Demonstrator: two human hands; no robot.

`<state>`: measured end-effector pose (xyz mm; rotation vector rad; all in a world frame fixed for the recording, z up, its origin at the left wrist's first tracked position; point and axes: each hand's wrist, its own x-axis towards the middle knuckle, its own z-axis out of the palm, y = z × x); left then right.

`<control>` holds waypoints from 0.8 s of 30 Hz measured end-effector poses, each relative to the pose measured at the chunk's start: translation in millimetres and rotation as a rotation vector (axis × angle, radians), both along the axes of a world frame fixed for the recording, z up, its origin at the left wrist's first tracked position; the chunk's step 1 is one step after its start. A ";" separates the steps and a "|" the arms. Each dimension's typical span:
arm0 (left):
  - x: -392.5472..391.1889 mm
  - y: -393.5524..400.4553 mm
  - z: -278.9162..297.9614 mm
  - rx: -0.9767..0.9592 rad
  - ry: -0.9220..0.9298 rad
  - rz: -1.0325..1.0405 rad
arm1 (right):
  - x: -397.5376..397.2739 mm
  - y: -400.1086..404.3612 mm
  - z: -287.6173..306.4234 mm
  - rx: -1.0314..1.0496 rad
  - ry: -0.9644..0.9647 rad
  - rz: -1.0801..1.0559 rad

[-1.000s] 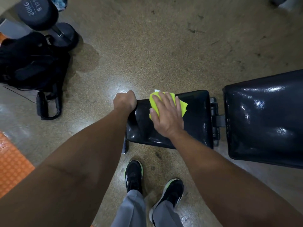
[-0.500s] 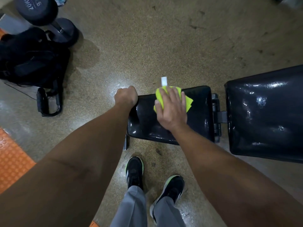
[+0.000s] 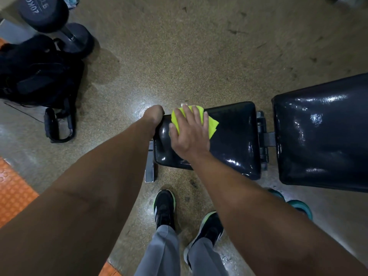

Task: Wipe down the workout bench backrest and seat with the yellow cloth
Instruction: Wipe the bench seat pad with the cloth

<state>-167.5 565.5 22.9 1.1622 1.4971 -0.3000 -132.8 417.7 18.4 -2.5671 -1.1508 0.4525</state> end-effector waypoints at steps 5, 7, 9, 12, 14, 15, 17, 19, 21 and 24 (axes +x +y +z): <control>-9.1 -8.1 18.8 -0.166 -0.091 0.106 | -43.5 -1.9 9.7 0.065 -0.046 0.139; -16.3 -12.7 15.6 -0.187 -0.098 0.129 | -47.4 -25.1 6.6 0.073 -0.055 0.214; -22.7 -17.4 12.9 -0.182 -0.101 0.166 | -40.9 -38.7 1.3 0.057 -0.074 0.216; -28.3 -18.0 2.3 -0.155 -0.129 0.214 | -34.1 -24.9 -0.3 0.026 -0.067 0.041; -28.4 -17.7 -3.9 -0.132 -0.127 0.217 | -42.1 -5.0 2.8 0.024 -0.046 -0.074; -28.0 -17.6 -2.7 -0.126 -0.123 0.223 | -48.9 2.0 4.8 0.028 -0.044 -0.076; -27.8 -16.1 3.0 -0.111 -0.108 0.220 | -64.5 2.0 6.3 0.023 -0.076 0.027; -28.2 -14.8 5.1 -0.138 -0.100 0.210 | -74.1 -14.9 5.4 0.012 -0.108 0.169; -29.5 -15.9 6.4 -0.177 -0.102 0.217 | -71.8 -32.4 0.9 0.042 -0.115 0.249; -32.5 -16.7 0.7 -0.163 -0.110 0.195 | -58.4 -33.0 -6.2 0.080 -0.147 0.196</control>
